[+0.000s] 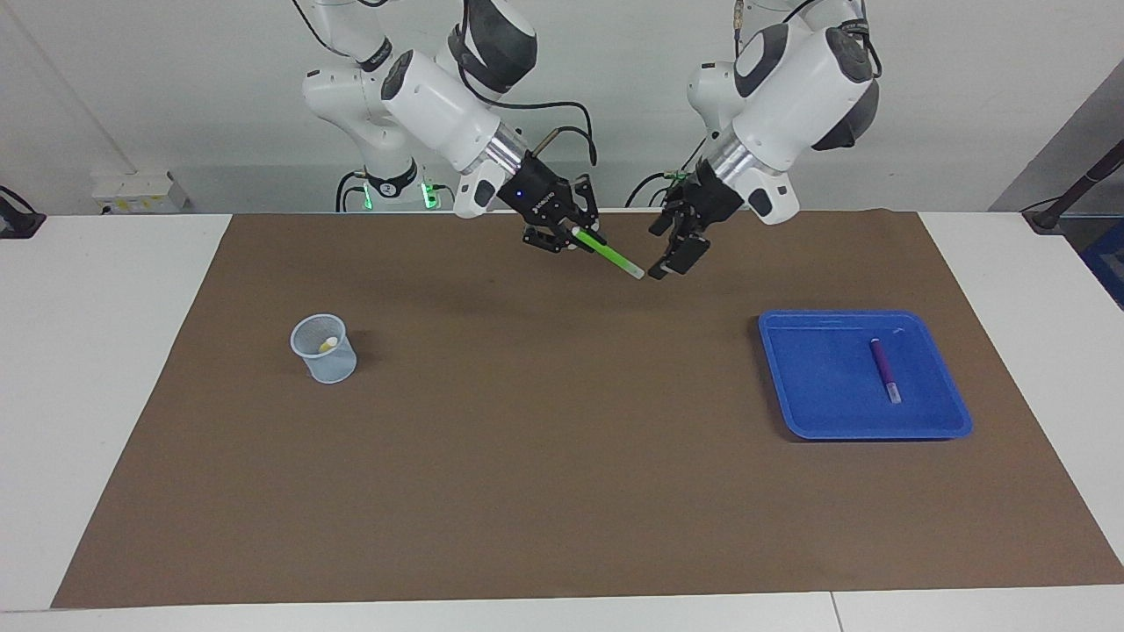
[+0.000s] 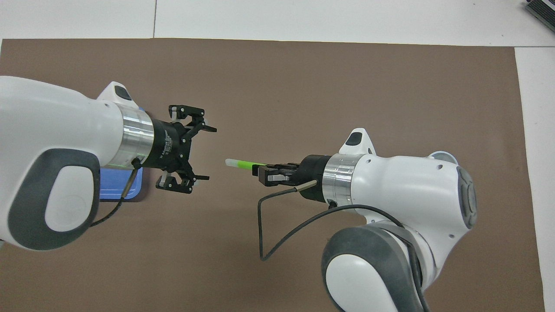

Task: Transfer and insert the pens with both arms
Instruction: 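Carry the green pen to the cup while the left gripper returns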

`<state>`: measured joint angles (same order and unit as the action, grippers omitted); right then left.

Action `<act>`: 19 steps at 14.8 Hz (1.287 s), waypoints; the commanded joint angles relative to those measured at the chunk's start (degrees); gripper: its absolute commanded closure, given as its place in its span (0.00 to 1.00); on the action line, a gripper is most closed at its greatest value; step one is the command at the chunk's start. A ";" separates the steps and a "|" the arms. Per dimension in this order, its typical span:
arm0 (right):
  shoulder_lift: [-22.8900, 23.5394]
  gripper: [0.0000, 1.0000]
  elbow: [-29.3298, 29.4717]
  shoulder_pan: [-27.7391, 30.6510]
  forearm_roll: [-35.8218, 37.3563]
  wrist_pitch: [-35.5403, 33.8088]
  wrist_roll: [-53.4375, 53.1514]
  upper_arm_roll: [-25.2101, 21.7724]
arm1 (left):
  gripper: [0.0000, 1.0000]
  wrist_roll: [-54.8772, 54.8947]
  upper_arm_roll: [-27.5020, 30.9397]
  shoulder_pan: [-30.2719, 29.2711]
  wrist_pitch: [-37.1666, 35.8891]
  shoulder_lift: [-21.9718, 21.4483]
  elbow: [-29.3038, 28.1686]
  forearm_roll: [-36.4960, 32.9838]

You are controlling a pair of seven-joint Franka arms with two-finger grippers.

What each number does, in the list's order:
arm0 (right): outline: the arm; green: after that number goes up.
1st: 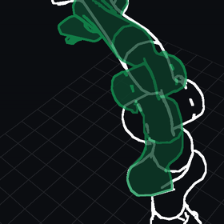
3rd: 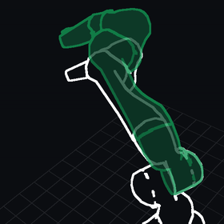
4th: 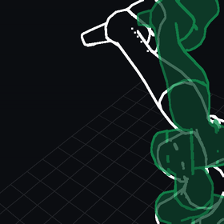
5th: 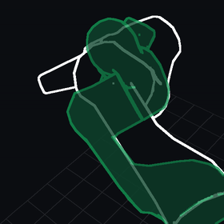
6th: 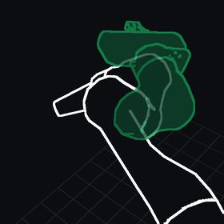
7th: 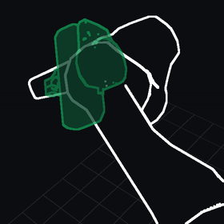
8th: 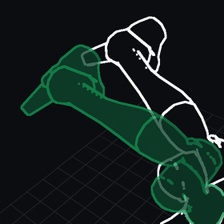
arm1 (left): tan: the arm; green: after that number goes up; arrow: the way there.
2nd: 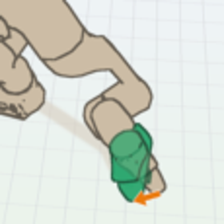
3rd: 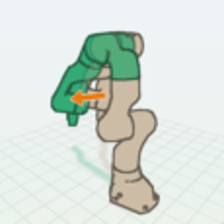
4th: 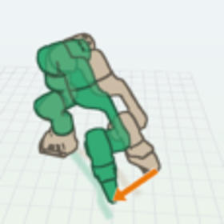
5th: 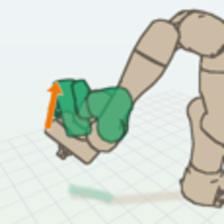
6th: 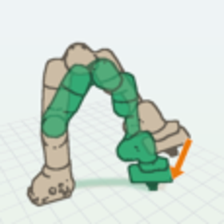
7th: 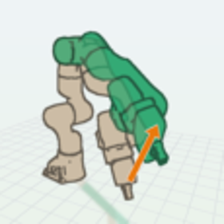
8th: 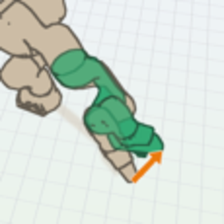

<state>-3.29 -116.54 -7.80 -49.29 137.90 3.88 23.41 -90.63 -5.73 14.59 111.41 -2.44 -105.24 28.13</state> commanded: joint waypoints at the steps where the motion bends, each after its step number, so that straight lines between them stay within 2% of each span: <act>1: -0.49 1.00 -0.09 4.88 8.29 -4.99 -0.63 0.23 | 0.00 -0.69 -0.24 -5.17 0.48 -1.60 -1.46 -0.71; 4: -1.11 1.00 -0.09 10.06 18.23 -11.66 -0.80 0.14 | 0.00 0.27 -0.24 -9.21 0.57 -1.60 -1.55 -0.88; 7: -2.33 1.00 0.18 14.46 30.17 -17.73 -2.20 0.05 | 0.00 11.04 -0.24 -15.46 -0.57 -2.04 -1.64 -3.34; 9: -3.74 1.00 0.18 16.49 36.60 -20.99 -2.39 0.05 | 0.00 15.99 -0.24 -16.96 -0.49 -1.95 -1.64 -4.22; 11: -4.27 1.00 0.18 18.68 43.01 -23.37 -2.04 -0.03 | 0.00 20.12 -0.24 -17.14 -0.84 -2.04 -1.90 -10.17; 13: -4.62 1.00 0.18 20.53 47.25 -25.04 -1.42 -0.12 | 0.00 30.10 -0.16 -18.10 -1.45 -2.91 -3.38 -11.34; 17: -4.62 1.00 0.09 24.40 53.41 -25.57 2.79 -0.12 | 0.00 53.93 -0.24 -23.81 -1.19 -3.53 -6.38 -11.52; 18: -4.62 1.00 0.09 25.10 54.46 -25.57 3.50 -0.12 | 0.00 58.24 -0.16 -24.43 -0.76 -3.10 -6.73 -12.21; 19: -4.62 1.00 0.00 26.15 55.26 -25.57 4.55 -0.12 | 0.00 62.81 -0.24 -25.05 -0.49 -2.40 -7.00 -15.70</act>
<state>-7.12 -116.10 15.99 4.16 112.85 5.97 22.61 -35.74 -5.30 -8.85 110.37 -3.96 -109.98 16.17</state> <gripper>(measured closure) 0.784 0.000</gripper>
